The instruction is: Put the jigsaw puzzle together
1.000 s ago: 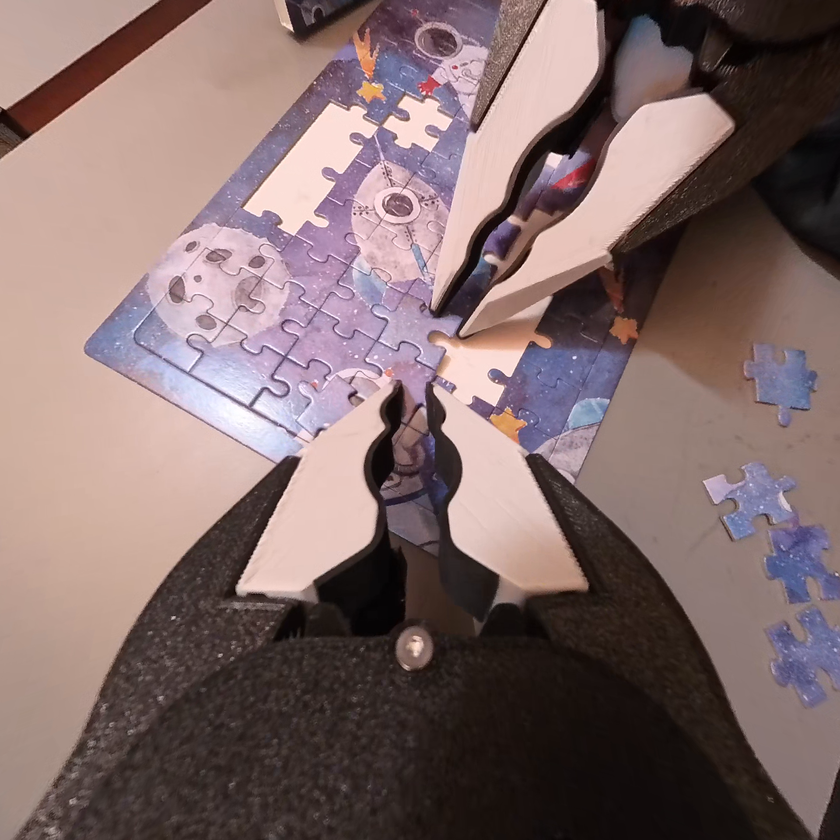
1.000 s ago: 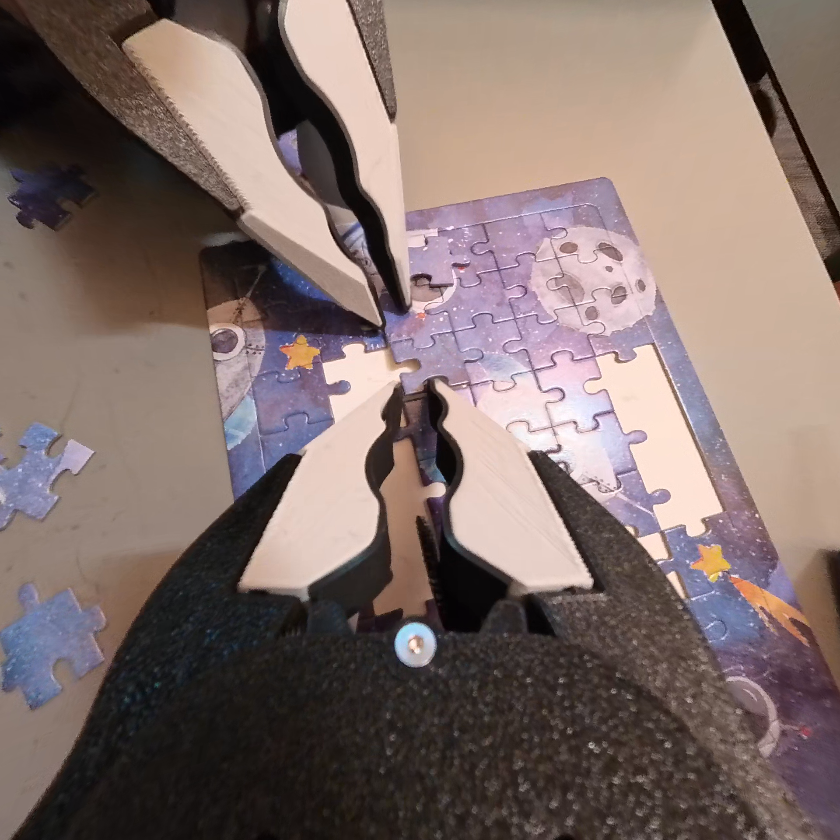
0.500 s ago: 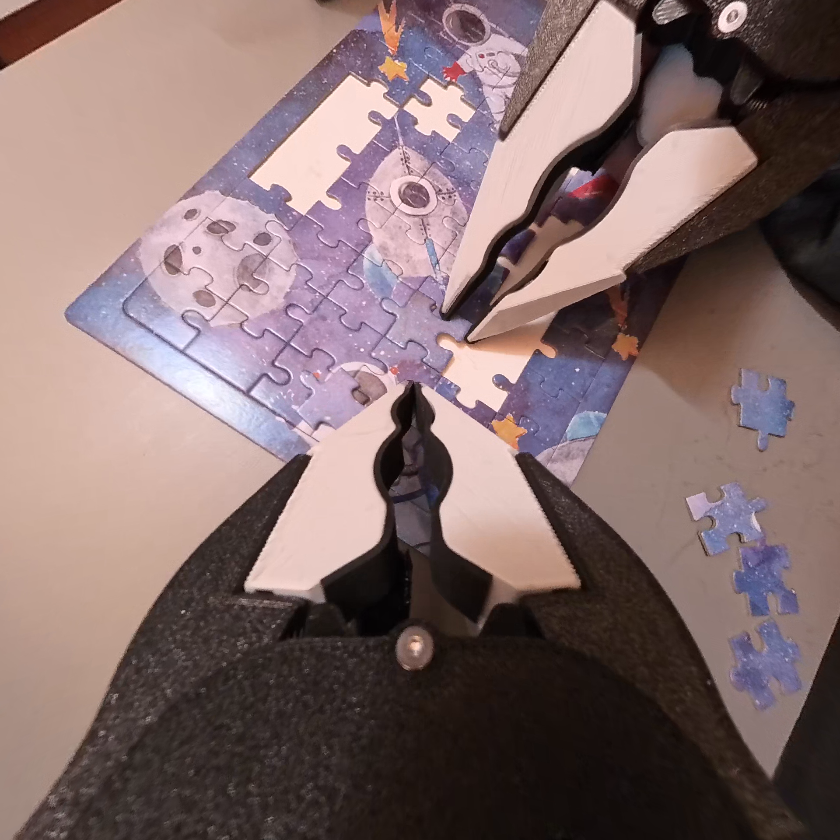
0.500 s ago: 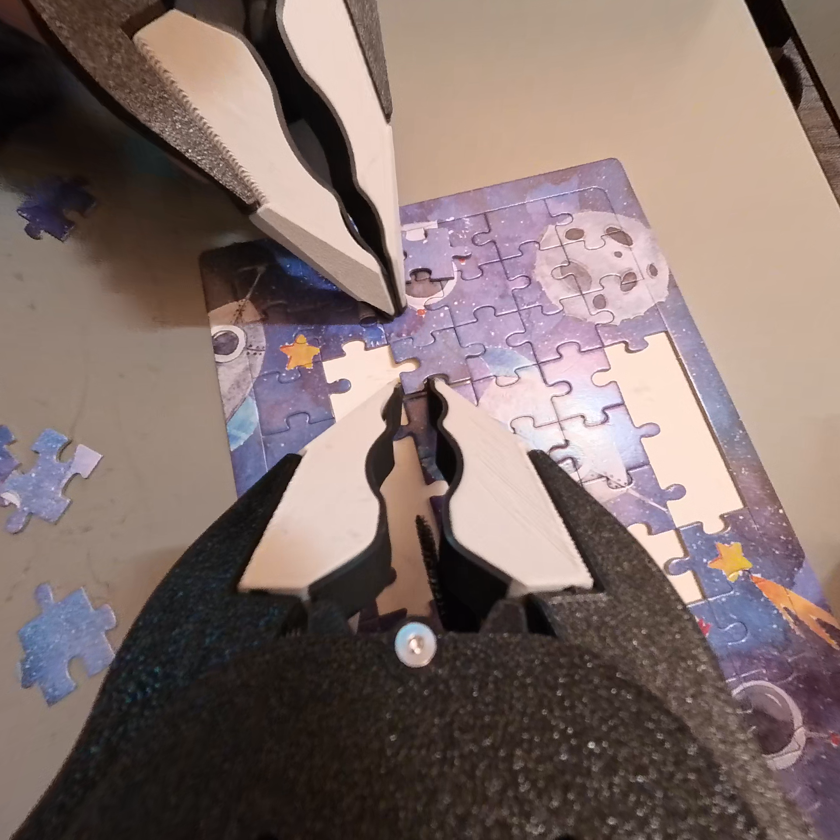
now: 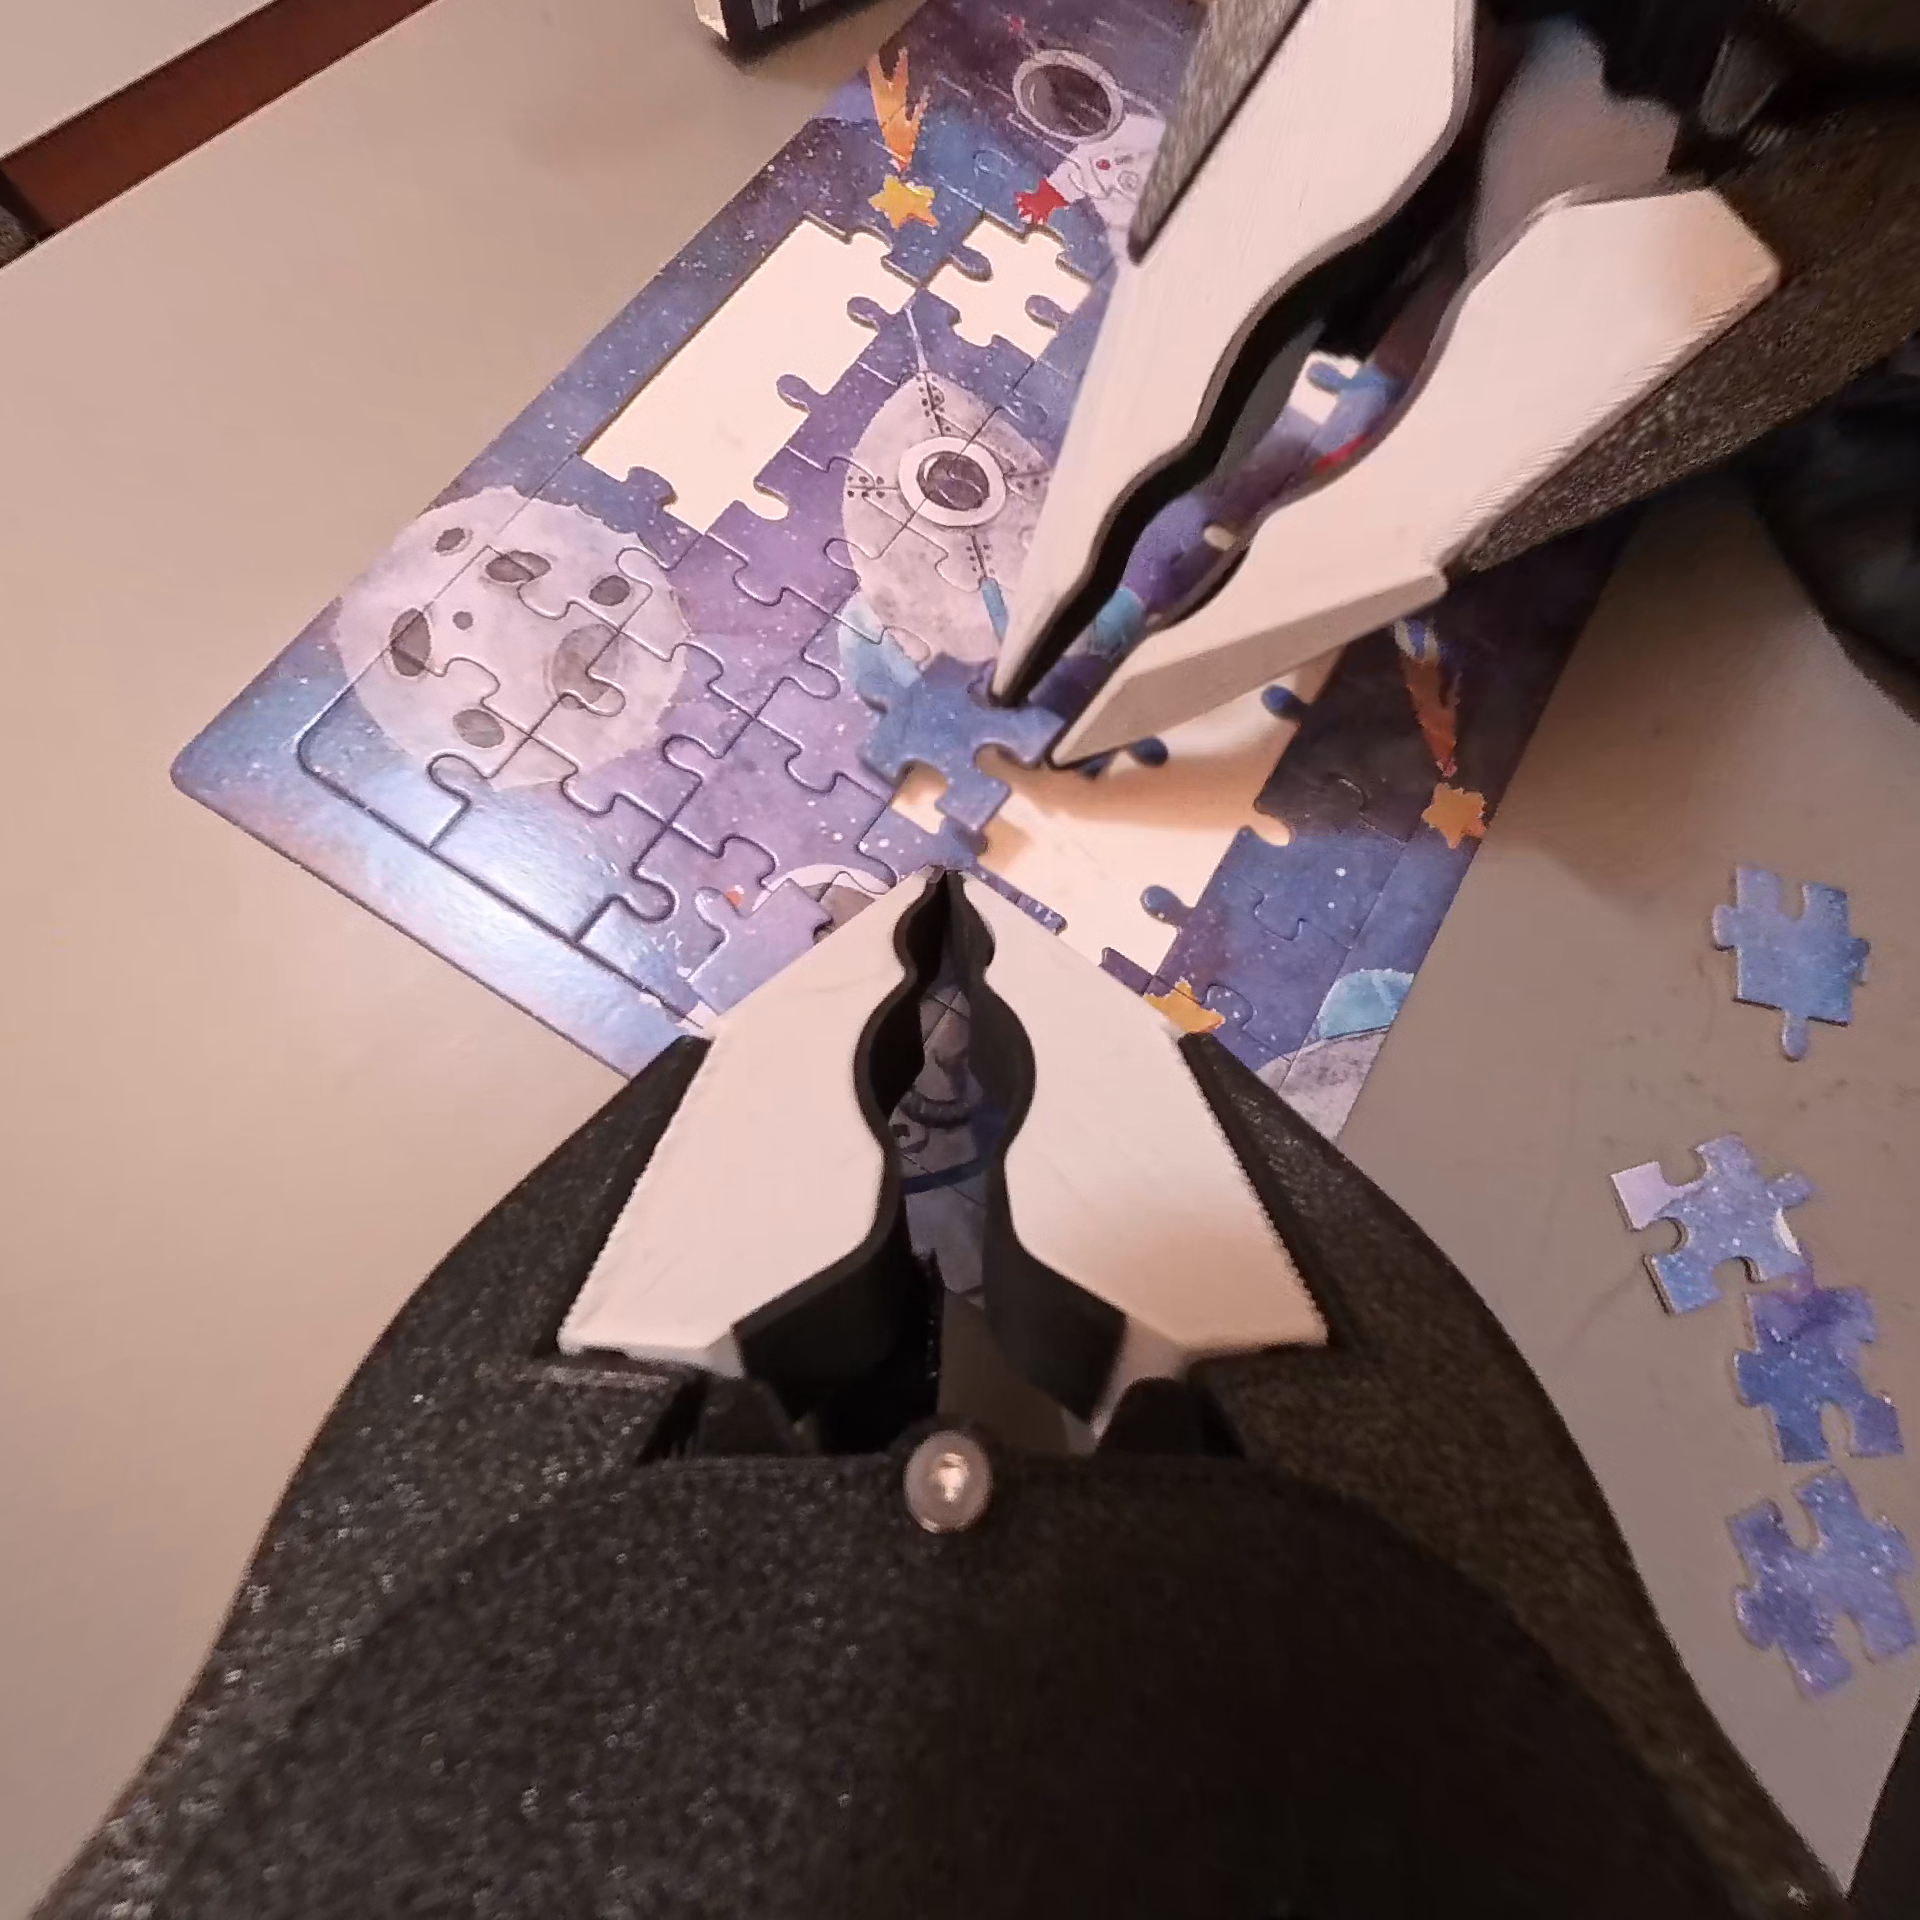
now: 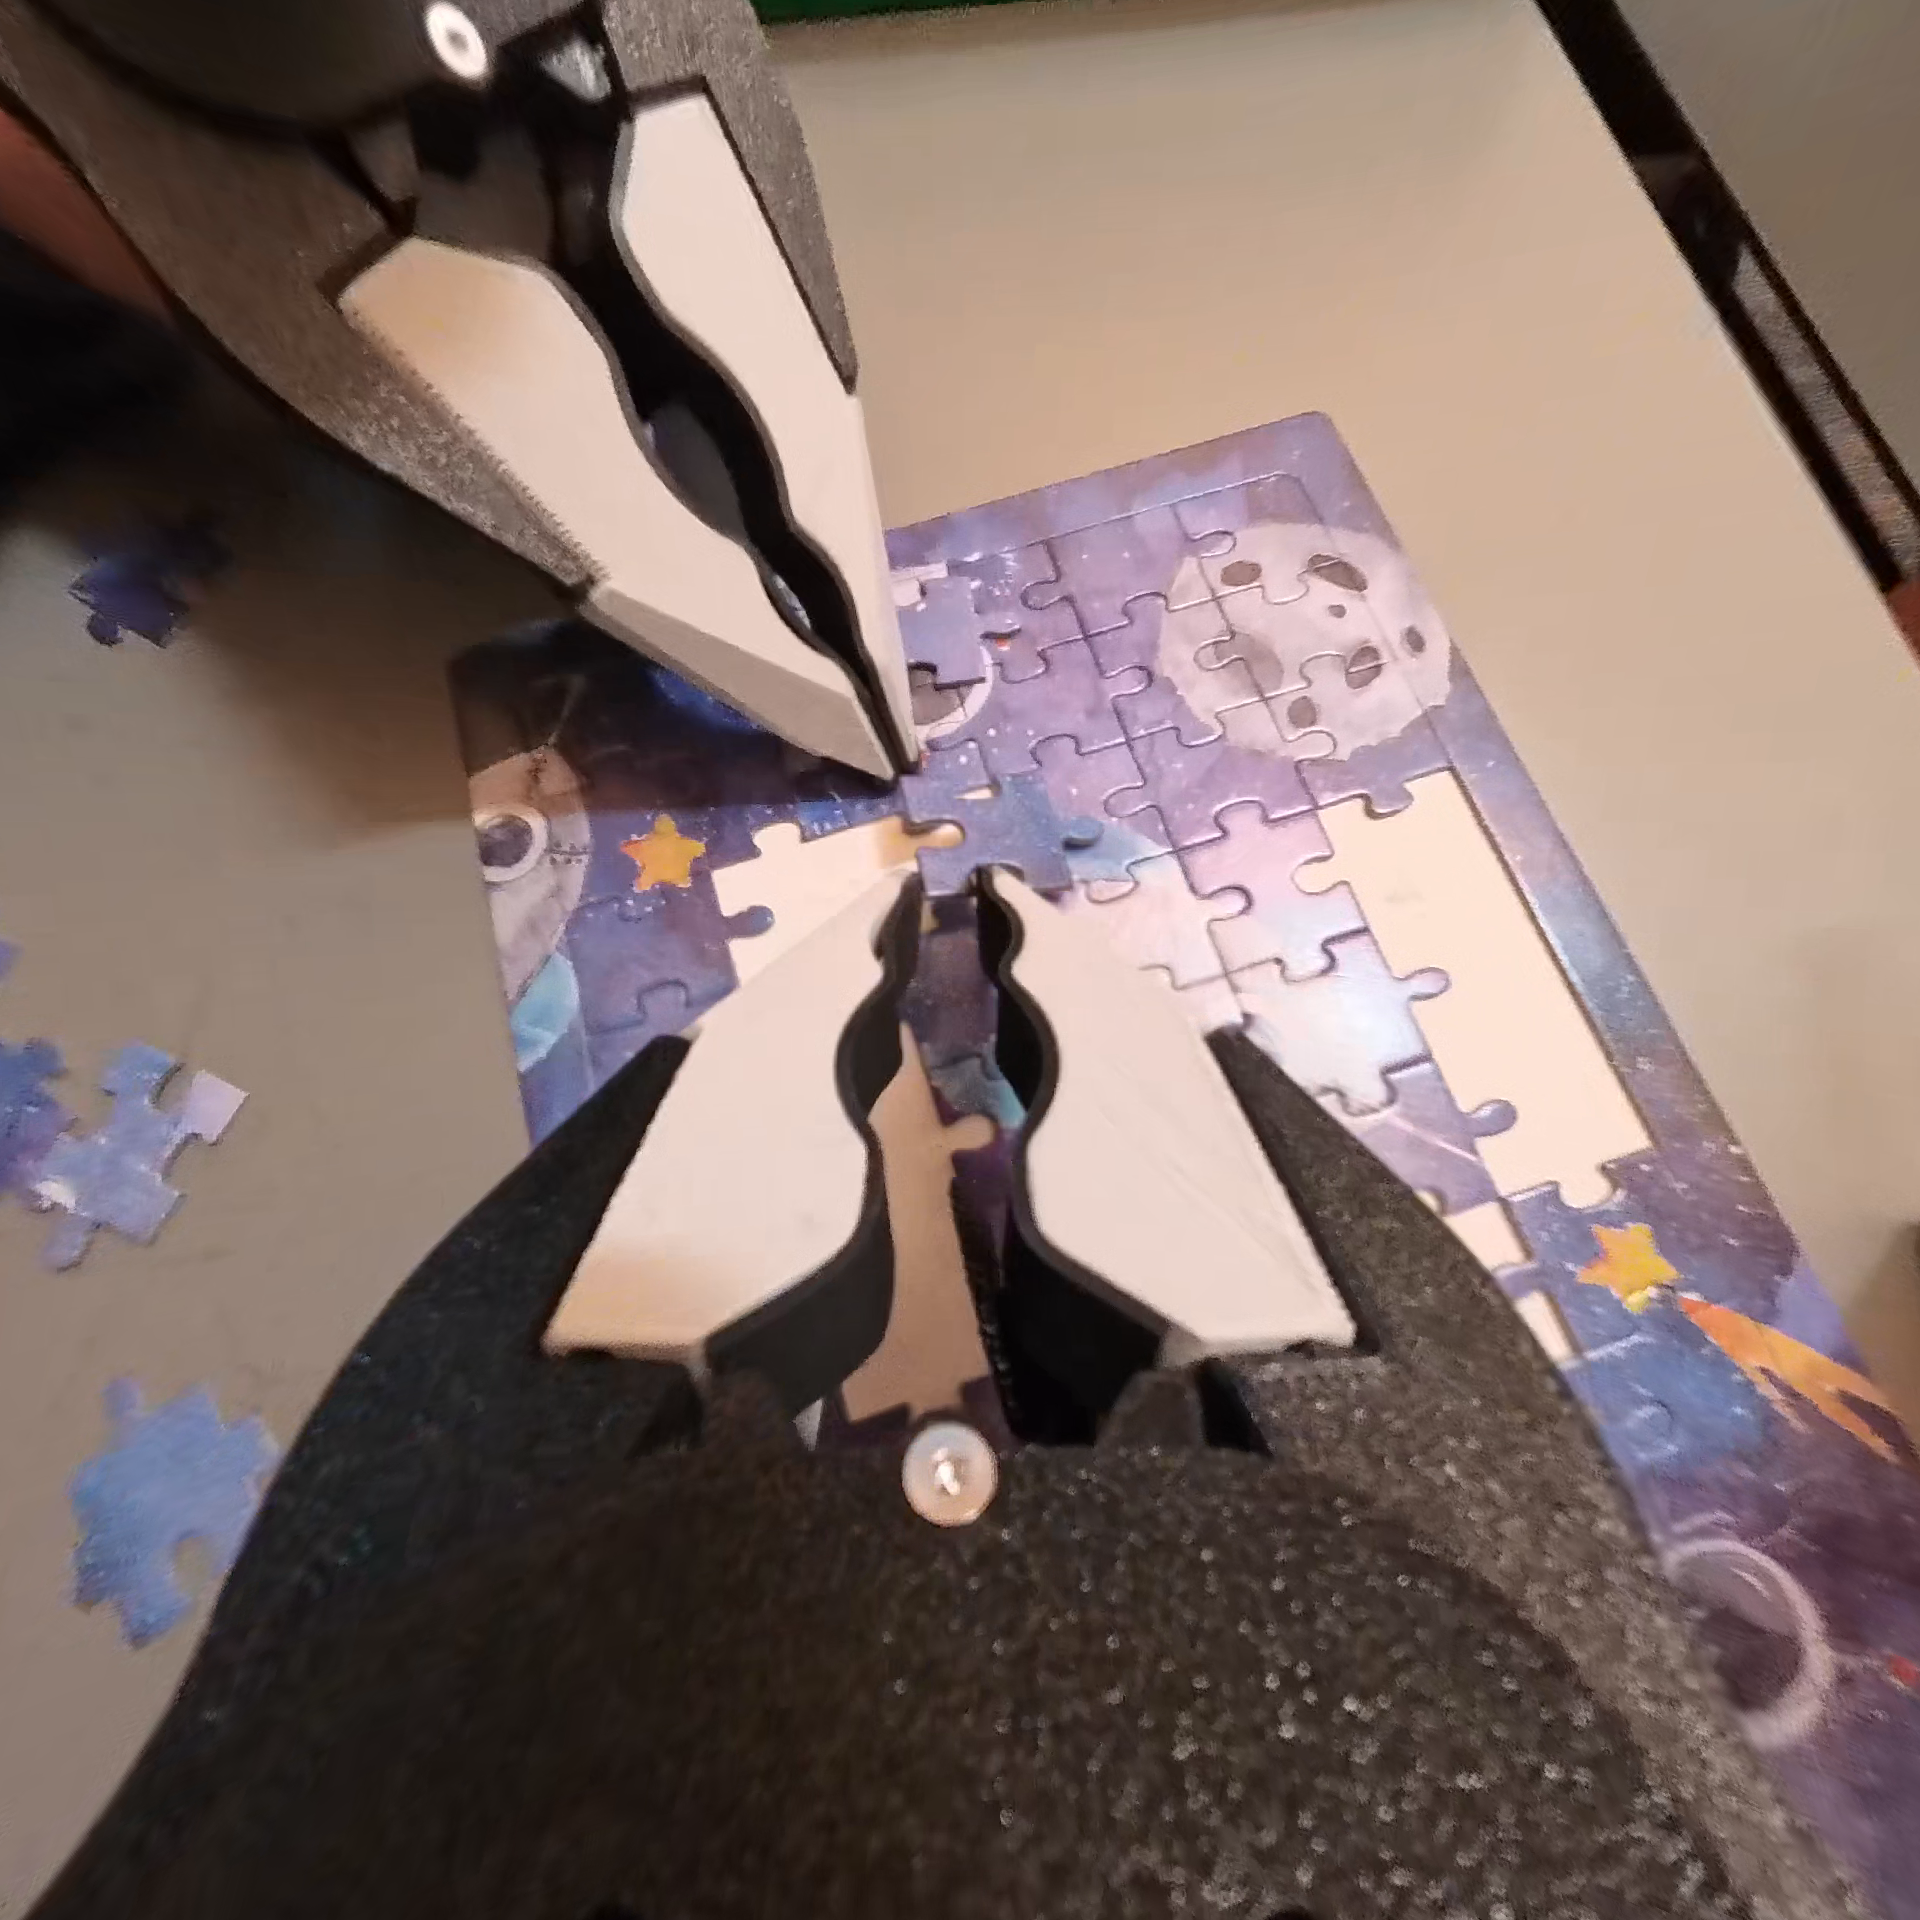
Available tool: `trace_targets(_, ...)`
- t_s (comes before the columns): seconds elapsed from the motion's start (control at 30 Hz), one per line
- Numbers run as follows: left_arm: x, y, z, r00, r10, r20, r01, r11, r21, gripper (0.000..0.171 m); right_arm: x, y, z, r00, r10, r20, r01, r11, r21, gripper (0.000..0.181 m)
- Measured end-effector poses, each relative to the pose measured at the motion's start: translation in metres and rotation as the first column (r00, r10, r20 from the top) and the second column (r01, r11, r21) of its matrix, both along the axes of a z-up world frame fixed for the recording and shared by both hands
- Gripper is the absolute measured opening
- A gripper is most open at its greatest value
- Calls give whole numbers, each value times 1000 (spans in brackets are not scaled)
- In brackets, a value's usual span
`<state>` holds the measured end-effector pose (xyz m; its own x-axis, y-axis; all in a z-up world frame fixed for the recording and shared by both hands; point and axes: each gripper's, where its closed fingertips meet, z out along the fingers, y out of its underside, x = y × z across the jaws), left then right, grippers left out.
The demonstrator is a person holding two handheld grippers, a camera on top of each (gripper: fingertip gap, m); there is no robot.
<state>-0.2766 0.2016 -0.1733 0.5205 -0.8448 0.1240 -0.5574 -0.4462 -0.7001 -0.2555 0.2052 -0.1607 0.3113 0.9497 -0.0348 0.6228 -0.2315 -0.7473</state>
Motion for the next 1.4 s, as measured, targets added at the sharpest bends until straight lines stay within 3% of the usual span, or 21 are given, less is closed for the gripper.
trace_targets(0.17, 0, 0, 0, 1000, 1, 4, -1, 1000, 1, 0, 2, 3, 16, 997, -14, -70, 14, 1000, 5, 10)
trace_targets(0.3, 0, 1, 2, 1000, 11, -5, -11, 1000, -18, 0, 30, 6, 35, 996, -66, -56, 69, 997, 39, 10)
trace_targets(0.43, 16, 18, 27, 991, 62, 118, -60, 998, -23, 0, 53, -22, 43, 998, -62, -11, 62, 998, 2, 10)
trace_targets(0.5, 25, 29, 26, 995, 67, 80, -69, 997, 21, 0, 49, -45, 45, 999, -37, -38, 36, 999, -16, 10)
trace_targets(0.6, 26, 36, -2, 995, 80, -63, -80, 997, 0, 2, 37, -84, 45, 997, 39, -69, -41, 999, -24, 10)
trace_targets(0.73, 33, 33, 11, 994, 84, -69, -82, 996, 35, 0, 40, -116, 43, 993, 61, -97, -64, 998, -25, 10)
trace_targets(0.83, 46, 21, 20, 994, 42, -100, -35, 997, 68, 0, 54, -130, 43, 990, 38, -134, -42, 999, -31, 10)
trace_targets(0.9, 46, 15, 1, 979, 27, -200, -15, 998, 61, 0, 63, -138, 44, 987, 23, -158, -28, 999, -30, 10)
trace_targets(0.97, 46, 16, -1, 978, 48, -205, -34, 997, 70, 0, 70, -147, 47, 980, 14, -197, -21, 999, -37, 10)
trace_targets(1.1, 55, 13, 19, 983, 91, -157, -76, 992, 99, 0, 88, -155, 50, 971, -23, -240, 19, 1000, -19, 10)
trace_targets(1.17, 50, 6, -1, 961, 78, -264, -61, 996, 71, 1, 96, -150, 53, 964, -56, -261, 57, 998, -3, 10)
trace_targets(1.33, 32, -7, 50, 977, 187, -100, -176, 979, 104, 0, 105, -135, 63, 948, -116, -295, 140, 988, 60, 10)
trace_targets(1.4, 6, -24, 61, 966, 252, -64, -246, 965, 91, 4, 112, -134, 52, 968, -119, -222, 141, 986, 89, 10)
